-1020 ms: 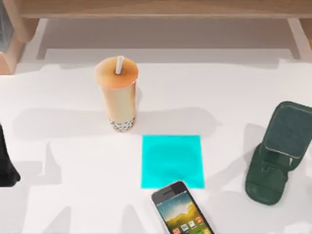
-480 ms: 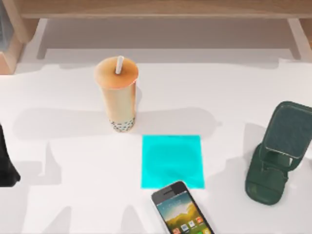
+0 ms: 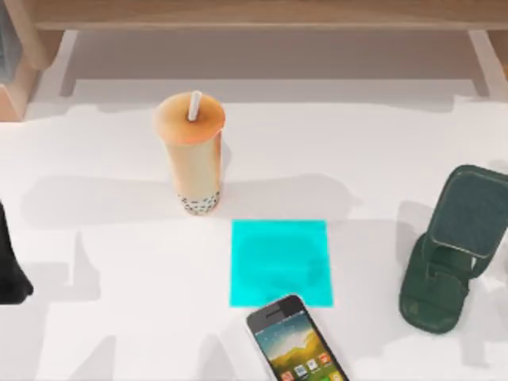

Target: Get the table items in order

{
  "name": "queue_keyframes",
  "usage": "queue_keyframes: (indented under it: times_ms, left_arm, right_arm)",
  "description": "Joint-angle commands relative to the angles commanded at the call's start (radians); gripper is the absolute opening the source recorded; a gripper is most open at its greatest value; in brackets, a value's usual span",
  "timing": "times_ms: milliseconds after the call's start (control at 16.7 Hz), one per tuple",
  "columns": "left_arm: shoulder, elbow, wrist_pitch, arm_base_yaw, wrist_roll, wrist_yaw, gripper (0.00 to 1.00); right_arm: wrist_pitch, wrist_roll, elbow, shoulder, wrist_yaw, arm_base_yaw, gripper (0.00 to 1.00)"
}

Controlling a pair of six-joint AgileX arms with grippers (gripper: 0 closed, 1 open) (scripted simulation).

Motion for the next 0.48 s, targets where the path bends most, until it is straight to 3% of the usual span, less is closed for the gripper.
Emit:
queue_keyframes:
  times_ms: [240, 480]
  left_arm:
    - [0.000, 0.000, 0.000, 0.000, 0.000, 0.000, 1.00]
    - [0.000, 0.000, 0.000, 0.000, 0.000, 0.000, 1.00]
  right_arm:
    - [0.065, -0.254, 0.209, 0.148, 0.017, 0.120, 0.00]
    - [0.095, -0.492, 0.401, 0.324, 0.024, 0.332, 0.00]
